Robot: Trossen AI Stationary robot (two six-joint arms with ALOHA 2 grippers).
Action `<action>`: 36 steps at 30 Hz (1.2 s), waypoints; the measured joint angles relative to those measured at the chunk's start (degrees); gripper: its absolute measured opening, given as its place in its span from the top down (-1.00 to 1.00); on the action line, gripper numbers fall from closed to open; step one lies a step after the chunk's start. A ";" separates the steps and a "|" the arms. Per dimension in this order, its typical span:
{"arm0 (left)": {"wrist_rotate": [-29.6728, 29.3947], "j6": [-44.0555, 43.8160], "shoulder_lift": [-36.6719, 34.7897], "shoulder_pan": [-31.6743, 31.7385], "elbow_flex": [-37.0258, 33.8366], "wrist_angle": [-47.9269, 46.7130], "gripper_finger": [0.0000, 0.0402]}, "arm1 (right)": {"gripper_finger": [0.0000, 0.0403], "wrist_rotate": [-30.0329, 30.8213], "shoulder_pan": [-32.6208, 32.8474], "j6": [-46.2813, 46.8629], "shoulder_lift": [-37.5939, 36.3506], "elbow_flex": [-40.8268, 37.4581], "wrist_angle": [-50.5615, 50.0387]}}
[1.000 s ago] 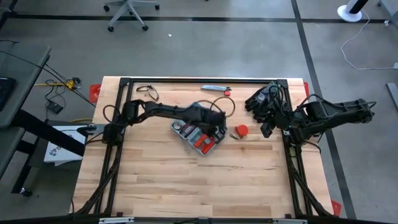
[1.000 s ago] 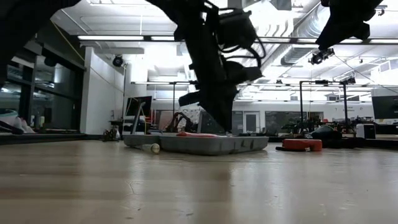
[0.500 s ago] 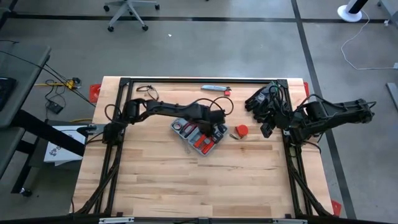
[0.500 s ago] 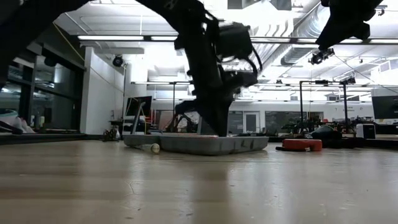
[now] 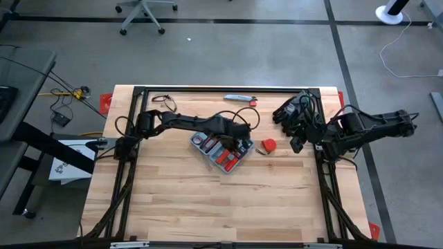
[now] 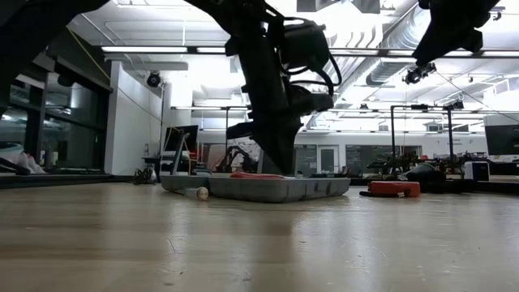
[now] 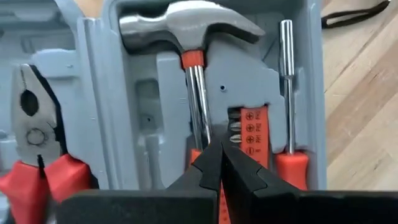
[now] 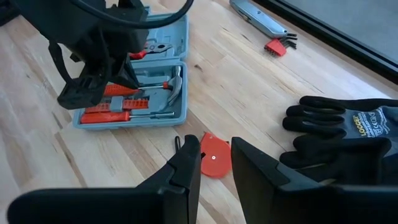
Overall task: Prefit tool cases
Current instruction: Put the orange hammer into the gray prefit tool case
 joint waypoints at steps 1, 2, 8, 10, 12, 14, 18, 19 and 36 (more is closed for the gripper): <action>-0.27 -0.01 -0.03 0.01 0.00 0.03 1.00 | 0.59 0.00 0.00 0.00 0.00 0.00 -0.08; -0.32 0.01 -0.03 0.10 0.00 -0.02 1.00 | 0.59 0.00 0.00 0.00 -0.01 0.00 -0.10; -0.68 0.93 0.20 0.35 0.00 -0.18 1.00 | 0.59 0.00 0.00 0.00 -0.02 0.00 -0.10; -1.12 0.99 1.01 0.35 -0.35 0.53 1.00 | 0.59 0.02 0.00 0.00 0.00 0.00 -0.10; -0.64 1.10 1.46 0.35 -0.85 1.00 1.00 | 0.59 0.02 -0.02 -0.01 0.00 0.00 -0.10; 0.58 1.08 2.41 0.35 -1.18 1.30 1.00 | 0.59 0.02 0.00 -0.01 -0.02 0.00 -0.11; 1.95 1.46 3.52 0.37 -1.53 1.54 1.00 | 0.59 0.02 -0.02 0.00 -0.01 0.00 -0.15; 1.97 1.82 3.52 0.37 -1.53 1.56 1.00 | 0.59 0.02 -0.02 0.00 -0.01 0.00 -0.17; -1.33 2.01 -1.60 0.42 -2.02 8.97 1.00 | 0.59 0.55 -0.02 1.31 0.00 0.00 -0.96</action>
